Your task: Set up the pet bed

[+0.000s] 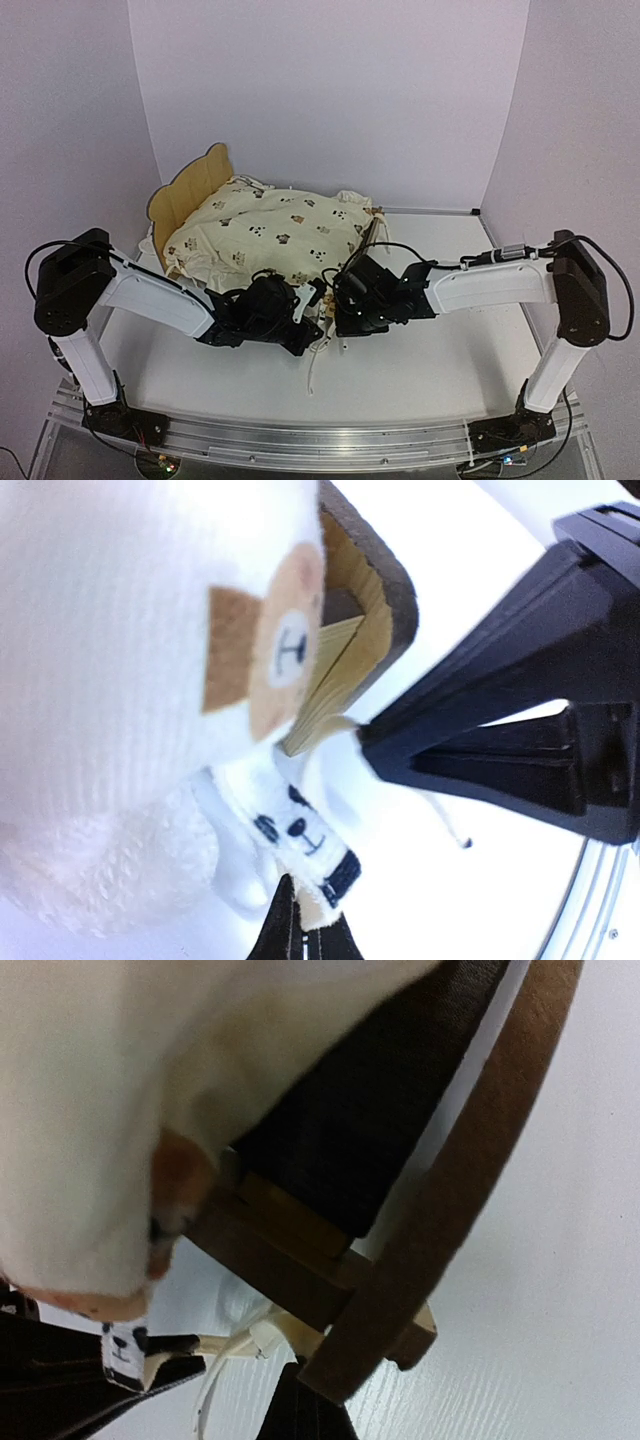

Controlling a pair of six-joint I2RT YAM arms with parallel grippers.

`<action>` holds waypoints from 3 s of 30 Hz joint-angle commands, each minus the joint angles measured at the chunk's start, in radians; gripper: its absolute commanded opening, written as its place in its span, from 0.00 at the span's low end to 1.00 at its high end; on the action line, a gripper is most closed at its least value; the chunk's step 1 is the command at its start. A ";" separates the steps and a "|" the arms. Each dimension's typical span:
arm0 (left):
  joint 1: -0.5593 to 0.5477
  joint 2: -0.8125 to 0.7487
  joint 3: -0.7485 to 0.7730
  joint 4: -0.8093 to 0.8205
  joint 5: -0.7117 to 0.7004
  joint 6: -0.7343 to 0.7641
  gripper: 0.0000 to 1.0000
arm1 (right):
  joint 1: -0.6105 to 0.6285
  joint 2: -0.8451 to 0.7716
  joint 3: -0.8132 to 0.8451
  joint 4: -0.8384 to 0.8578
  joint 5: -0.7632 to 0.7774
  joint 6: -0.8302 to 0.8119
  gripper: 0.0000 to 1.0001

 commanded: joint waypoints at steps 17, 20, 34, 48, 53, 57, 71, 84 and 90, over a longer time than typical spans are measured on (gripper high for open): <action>-0.003 -0.073 0.008 -0.007 0.045 -0.021 0.00 | -0.002 0.038 -0.152 0.469 -0.123 -0.201 0.00; -0.003 -0.083 0.008 -0.012 0.045 -0.022 0.00 | -0.002 0.030 -0.221 0.592 -0.127 -0.248 0.00; -0.003 -0.090 0.010 -0.026 0.046 -0.026 0.00 | -0.013 0.063 -0.387 1.035 -0.156 -0.409 0.00; -0.003 -0.104 -0.004 -0.036 0.005 -0.035 0.15 | -0.022 0.141 -0.423 1.276 -0.261 -0.442 0.00; -0.004 -0.127 -0.029 -0.035 -0.017 -0.041 0.29 | -0.021 0.182 -0.414 1.319 -0.279 -0.452 0.00; -0.003 -0.152 -0.050 -0.039 -0.030 -0.048 0.37 | -0.022 0.205 -0.409 1.341 -0.279 -0.466 0.00; 0.003 -0.341 -0.149 -0.085 -0.214 -0.103 0.49 | -0.023 0.245 -0.379 1.354 -0.277 -0.512 0.00; 0.052 -0.250 -0.121 -0.110 -0.142 -0.005 0.31 | -0.022 0.240 -0.378 1.354 -0.280 -0.507 0.00; 0.059 -0.172 -0.079 -0.095 -0.103 0.019 0.30 | -0.023 0.240 -0.379 1.354 -0.278 -0.505 0.00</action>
